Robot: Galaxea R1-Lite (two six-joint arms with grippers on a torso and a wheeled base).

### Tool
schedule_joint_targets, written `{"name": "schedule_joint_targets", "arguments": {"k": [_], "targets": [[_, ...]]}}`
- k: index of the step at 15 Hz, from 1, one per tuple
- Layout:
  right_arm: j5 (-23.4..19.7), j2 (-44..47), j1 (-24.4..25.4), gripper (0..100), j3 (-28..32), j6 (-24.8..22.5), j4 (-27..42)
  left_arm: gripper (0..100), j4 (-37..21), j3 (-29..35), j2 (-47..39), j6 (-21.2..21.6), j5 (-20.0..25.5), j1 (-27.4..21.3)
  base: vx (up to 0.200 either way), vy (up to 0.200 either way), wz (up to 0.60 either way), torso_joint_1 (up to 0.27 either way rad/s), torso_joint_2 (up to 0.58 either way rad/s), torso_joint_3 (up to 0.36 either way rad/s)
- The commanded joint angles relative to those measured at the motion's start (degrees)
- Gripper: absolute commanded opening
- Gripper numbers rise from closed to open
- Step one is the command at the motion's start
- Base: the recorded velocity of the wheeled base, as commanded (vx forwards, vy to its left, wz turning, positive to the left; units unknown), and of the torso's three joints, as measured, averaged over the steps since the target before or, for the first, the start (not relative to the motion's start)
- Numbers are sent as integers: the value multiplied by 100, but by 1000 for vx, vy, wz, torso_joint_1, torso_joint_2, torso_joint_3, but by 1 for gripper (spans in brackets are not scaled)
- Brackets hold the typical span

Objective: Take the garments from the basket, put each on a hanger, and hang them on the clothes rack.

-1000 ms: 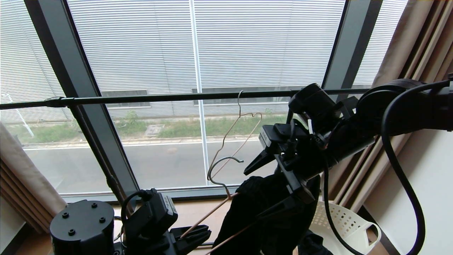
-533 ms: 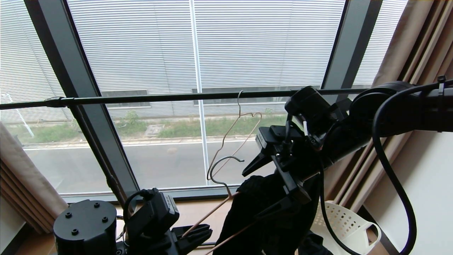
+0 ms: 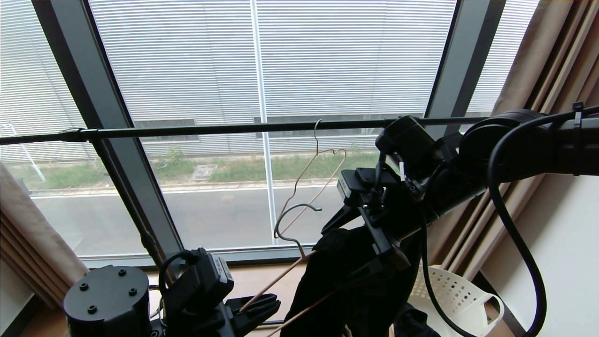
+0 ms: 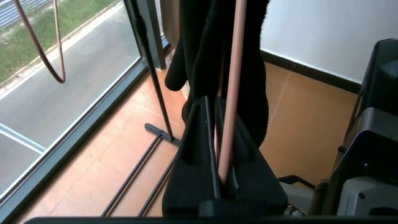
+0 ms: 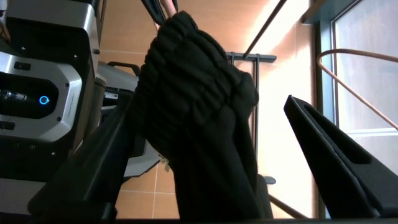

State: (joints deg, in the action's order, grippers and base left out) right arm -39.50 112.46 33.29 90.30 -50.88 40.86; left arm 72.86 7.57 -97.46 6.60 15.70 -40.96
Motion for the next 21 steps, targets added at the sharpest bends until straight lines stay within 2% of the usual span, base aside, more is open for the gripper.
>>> {"name": "schedule_joint_targets", "arguments": {"k": [1, 16, 17, 19, 21], "targets": [[21, -5, 2, 0, -12, -1, 1, 0, 132, -98, -9, 8, 3, 0, 0, 0, 0, 0, 0, 0], [65, -259, -7, 0, -82, -1, 1, 0, 395, -98, -308, -9, -6, 0, 0, 0, 0, 0, 0, 0], [65, -268, -7, 0, -82, -1, 1, 100, 395, -98, -317, -9, -6, 0, 0, 0, 0, 0, 0, 0], [65, -312, -7, 0, -109, -1, 1, 100, 413, -19, -352, -123, -14, 9, 0, 0, 0, 0, 0, 0], [65, -356, -16, 0, -135, -1, 1, 100, 685, -19, -396, -299, -14, 27, 0, 0, 0, 0, 0, 0]]}}
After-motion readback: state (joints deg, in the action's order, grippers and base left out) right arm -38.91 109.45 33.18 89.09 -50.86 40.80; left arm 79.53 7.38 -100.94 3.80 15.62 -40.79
